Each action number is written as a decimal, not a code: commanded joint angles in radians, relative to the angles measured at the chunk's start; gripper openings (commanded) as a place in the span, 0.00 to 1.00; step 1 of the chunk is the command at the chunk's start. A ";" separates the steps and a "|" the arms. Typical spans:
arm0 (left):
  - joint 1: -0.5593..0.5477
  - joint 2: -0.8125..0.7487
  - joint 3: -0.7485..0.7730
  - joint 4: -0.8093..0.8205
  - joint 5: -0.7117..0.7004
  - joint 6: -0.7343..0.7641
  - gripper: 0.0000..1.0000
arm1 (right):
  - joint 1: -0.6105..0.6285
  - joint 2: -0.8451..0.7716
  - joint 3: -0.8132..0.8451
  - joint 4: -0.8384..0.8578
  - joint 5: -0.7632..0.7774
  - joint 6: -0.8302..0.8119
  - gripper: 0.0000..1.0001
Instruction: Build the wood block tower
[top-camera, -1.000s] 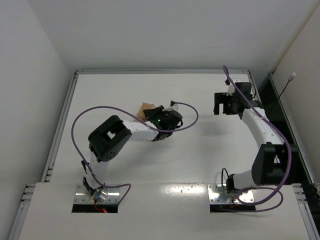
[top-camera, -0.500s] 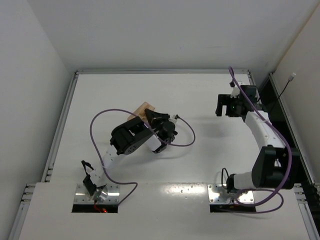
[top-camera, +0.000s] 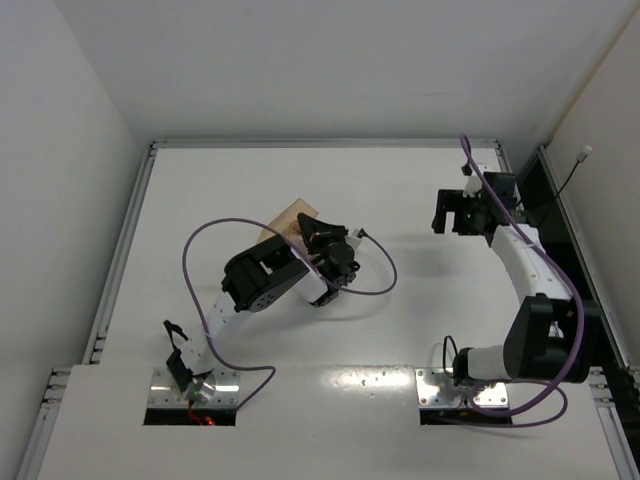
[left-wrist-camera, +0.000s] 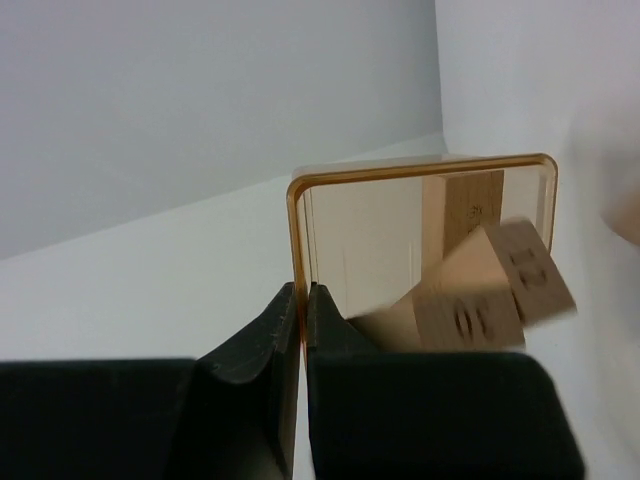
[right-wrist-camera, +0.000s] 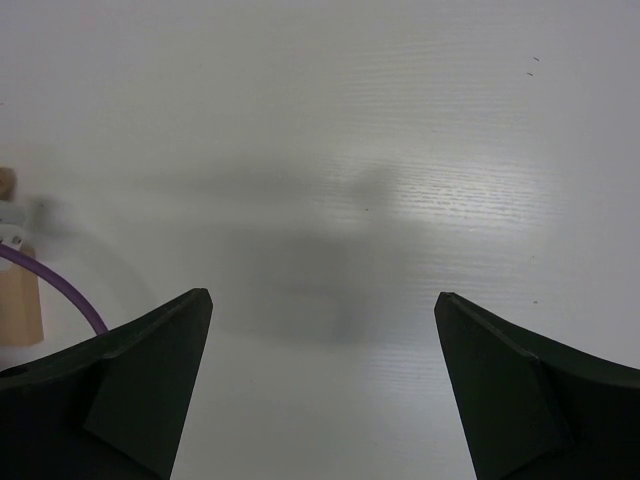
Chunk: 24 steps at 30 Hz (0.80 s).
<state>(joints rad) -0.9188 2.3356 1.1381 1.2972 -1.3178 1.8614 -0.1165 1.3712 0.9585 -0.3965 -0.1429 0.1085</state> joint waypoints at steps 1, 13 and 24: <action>-0.014 -0.056 0.017 0.565 -0.004 0.027 0.00 | -0.006 -0.021 0.009 0.030 -0.026 0.014 0.92; -0.029 -0.227 -0.103 0.556 0.008 -0.013 0.00 | -0.006 0.008 0.022 0.028 -0.046 0.014 0.92; -0.029 -0.254 -0.067 0.536 -0.027 -0.040 0.00 | 0.005 0.017 0.028 0.018 -0.037 0.014 0.92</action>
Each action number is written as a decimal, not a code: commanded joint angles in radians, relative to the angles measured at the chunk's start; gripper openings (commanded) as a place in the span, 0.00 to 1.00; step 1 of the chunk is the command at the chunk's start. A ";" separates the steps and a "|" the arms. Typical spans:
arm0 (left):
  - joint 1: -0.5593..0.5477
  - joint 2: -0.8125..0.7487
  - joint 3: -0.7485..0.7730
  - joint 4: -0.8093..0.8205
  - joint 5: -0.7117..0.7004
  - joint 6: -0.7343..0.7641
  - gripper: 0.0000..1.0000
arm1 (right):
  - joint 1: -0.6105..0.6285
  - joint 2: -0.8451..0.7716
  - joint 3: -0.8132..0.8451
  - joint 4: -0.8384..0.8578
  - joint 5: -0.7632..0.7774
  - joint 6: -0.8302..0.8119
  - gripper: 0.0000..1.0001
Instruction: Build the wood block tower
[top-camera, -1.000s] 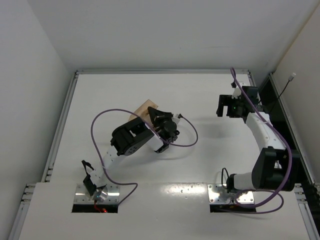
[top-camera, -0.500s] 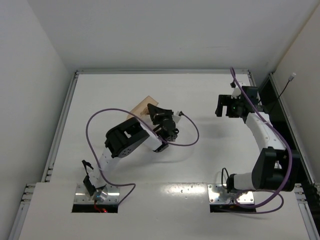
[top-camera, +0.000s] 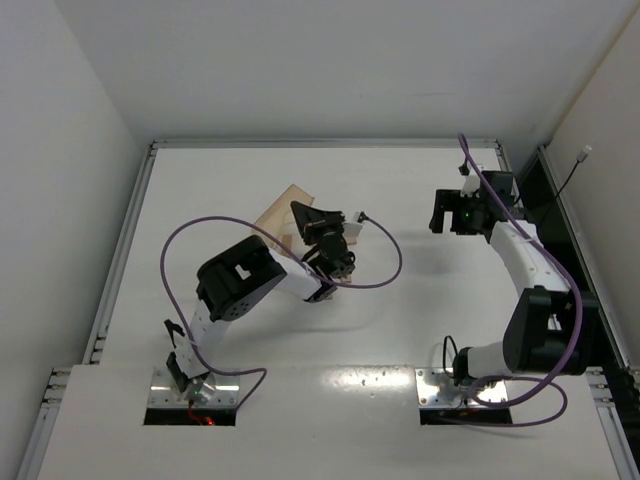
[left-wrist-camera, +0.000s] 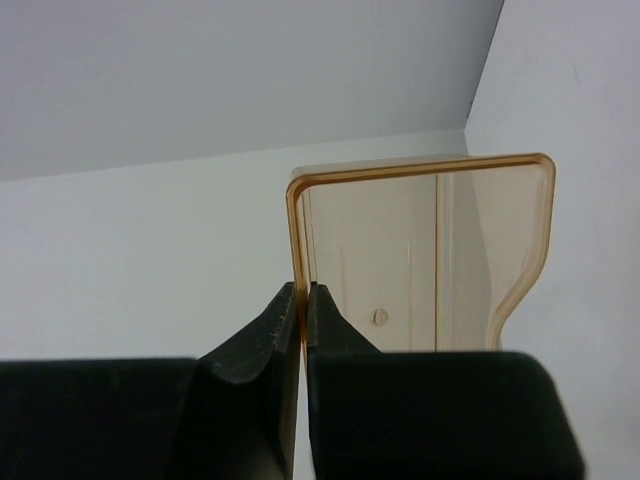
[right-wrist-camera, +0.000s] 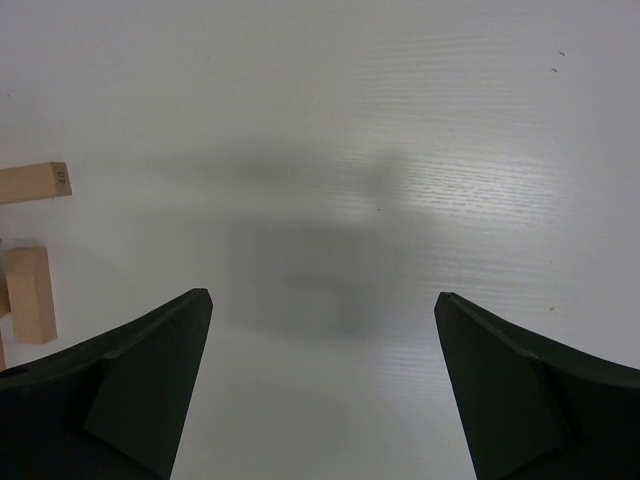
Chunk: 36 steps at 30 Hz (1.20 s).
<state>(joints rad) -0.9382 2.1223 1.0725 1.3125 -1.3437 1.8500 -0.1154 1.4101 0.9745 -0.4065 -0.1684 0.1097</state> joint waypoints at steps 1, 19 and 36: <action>0.021 0.000 0.010 0.521 0.014 -0.023 0.00 | 0.003 -0.022 0.012 0.028 -0.011 0.013 0.92; 0.041 -0.294 0.006 -0.070 -0.192 -0.515 0.00 | 0.003 0.001 0.043 -0.001 -0.052 0.013 0.92; 0.327 -0.403 0.535 -2.046 0.821 -2.046 0.00 | 0.042 0.110 0.119 -0.038 -0.075 -0.015 0.90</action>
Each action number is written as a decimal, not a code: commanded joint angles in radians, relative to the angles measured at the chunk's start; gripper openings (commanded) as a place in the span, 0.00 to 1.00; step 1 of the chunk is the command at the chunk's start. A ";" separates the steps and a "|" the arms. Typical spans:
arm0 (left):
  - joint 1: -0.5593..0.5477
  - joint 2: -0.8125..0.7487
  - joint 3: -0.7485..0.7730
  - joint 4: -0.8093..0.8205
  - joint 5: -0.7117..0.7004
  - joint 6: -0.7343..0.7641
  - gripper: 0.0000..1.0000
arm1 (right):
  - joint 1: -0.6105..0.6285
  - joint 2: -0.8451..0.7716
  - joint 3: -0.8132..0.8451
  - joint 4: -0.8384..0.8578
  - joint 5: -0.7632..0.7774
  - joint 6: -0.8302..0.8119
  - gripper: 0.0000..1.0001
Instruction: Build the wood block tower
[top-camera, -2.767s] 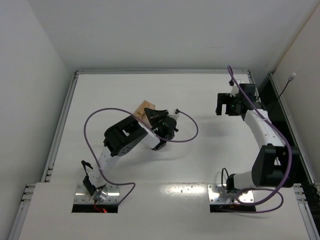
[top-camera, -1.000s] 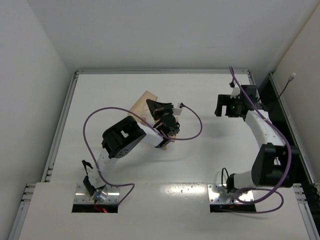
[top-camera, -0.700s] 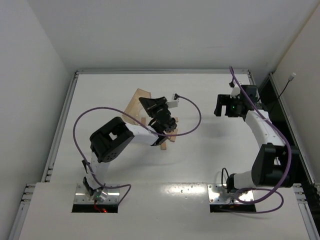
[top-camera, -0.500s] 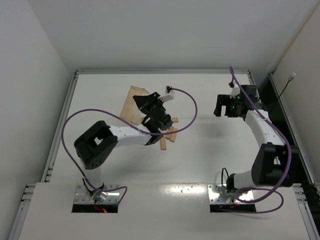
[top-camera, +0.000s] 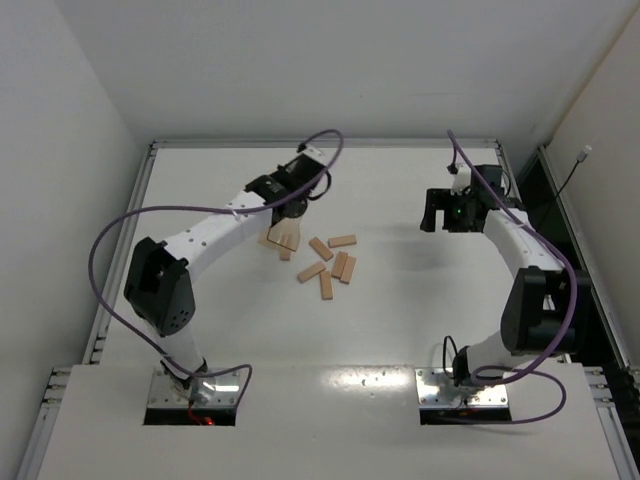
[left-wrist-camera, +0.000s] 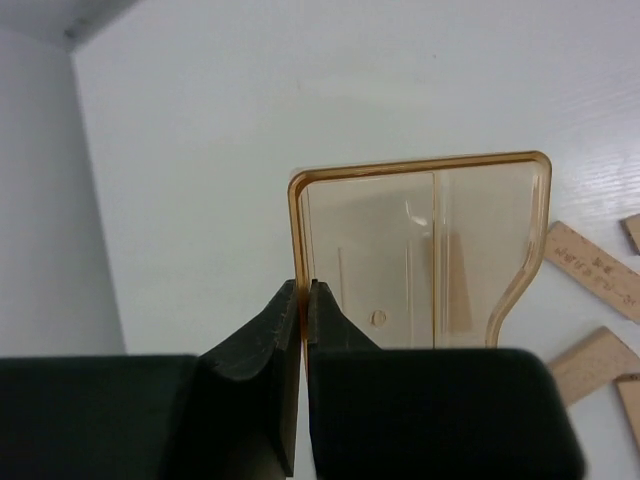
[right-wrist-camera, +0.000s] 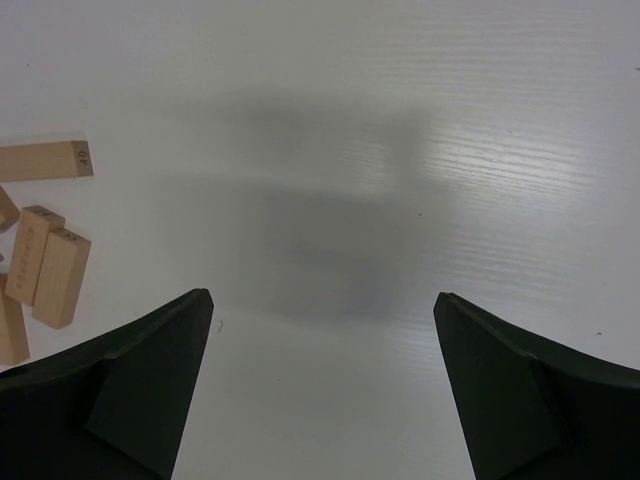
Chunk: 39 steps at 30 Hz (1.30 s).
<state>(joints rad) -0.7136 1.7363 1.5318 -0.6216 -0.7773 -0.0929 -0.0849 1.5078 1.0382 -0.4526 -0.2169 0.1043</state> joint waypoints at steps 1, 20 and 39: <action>0.187 -0.017 0.076 -0.112 0.307 -0.103 0.00 | 0.020 0.012 0.056 0.008 -0.027 -0.018 0.90; 0.859 0.475 0.746 -0.395 1.015 0.053 0.00 | 0.039 0.043 0.065 -0.001 -0.211 -0.081 0.88; 1.045 0.695 0.834 -0.284 0.886 0.153 0.14 | 0.039 0.045 0.046 -0.001 -0.265 -0.109 0.88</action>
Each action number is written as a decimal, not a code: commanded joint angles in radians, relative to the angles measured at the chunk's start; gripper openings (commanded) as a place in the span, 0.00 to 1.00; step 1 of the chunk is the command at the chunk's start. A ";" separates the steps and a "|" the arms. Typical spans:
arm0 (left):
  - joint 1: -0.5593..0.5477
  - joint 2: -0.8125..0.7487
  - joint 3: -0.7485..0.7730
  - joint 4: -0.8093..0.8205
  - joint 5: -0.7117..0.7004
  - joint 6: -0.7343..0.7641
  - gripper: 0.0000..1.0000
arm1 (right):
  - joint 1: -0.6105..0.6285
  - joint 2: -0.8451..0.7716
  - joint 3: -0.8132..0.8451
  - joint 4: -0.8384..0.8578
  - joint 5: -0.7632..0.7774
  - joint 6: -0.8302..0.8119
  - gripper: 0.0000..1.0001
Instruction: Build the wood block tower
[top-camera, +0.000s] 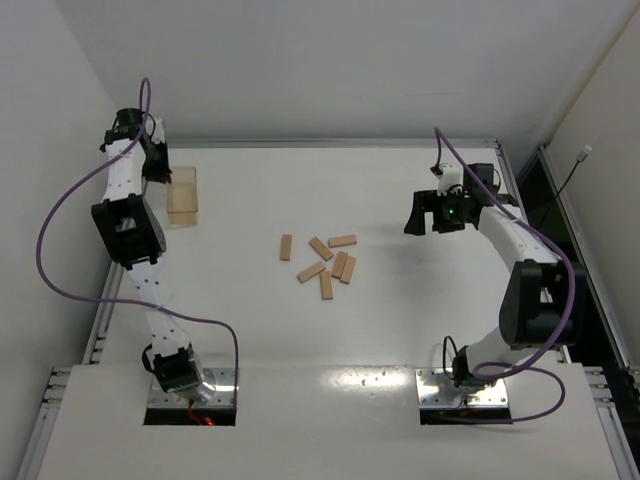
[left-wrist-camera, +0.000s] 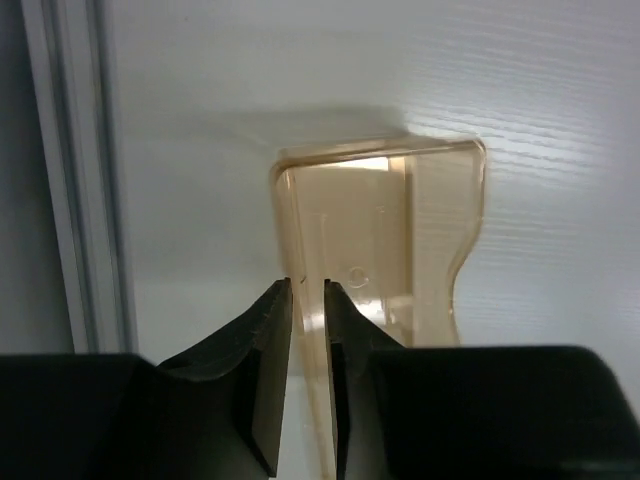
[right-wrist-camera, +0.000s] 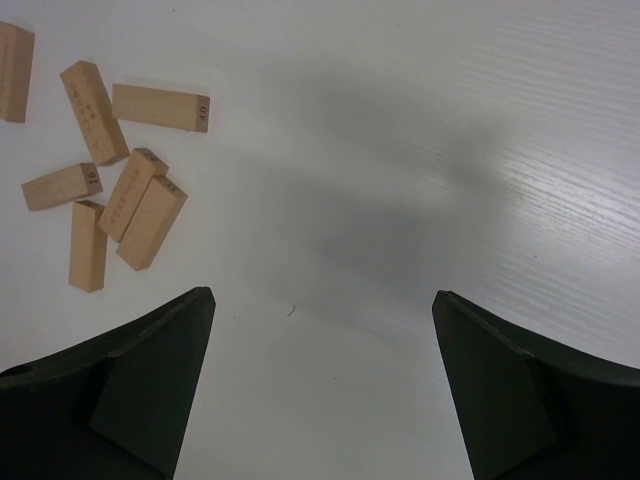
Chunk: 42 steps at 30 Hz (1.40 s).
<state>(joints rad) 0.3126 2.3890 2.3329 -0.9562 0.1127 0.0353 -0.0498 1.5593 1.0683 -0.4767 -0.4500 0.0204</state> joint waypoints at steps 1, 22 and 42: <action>0.019 0.051 0.032 0.051 -0.004 0.034 0.17 | 0.004 -0.007 0.016 0.023 -0.032 -0.025 0.88; -0.050 -0.200 -0.030 0.228 0.067 -0.043 0.75 | 0.059 0.001 0.056 0.013 0.088 -0.034 0.88; -0.441 -0.967 -0.862 0.412 0.064 -0.227 0.90 | 0.505 0.059 0.136 0.046 0.238 -0.270 0.87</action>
<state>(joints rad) -0.1246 1.4384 1.5108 -0.5835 0.1726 -0.1444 0.4534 1.5703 1.1309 -0.4854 -0.2390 -0.1368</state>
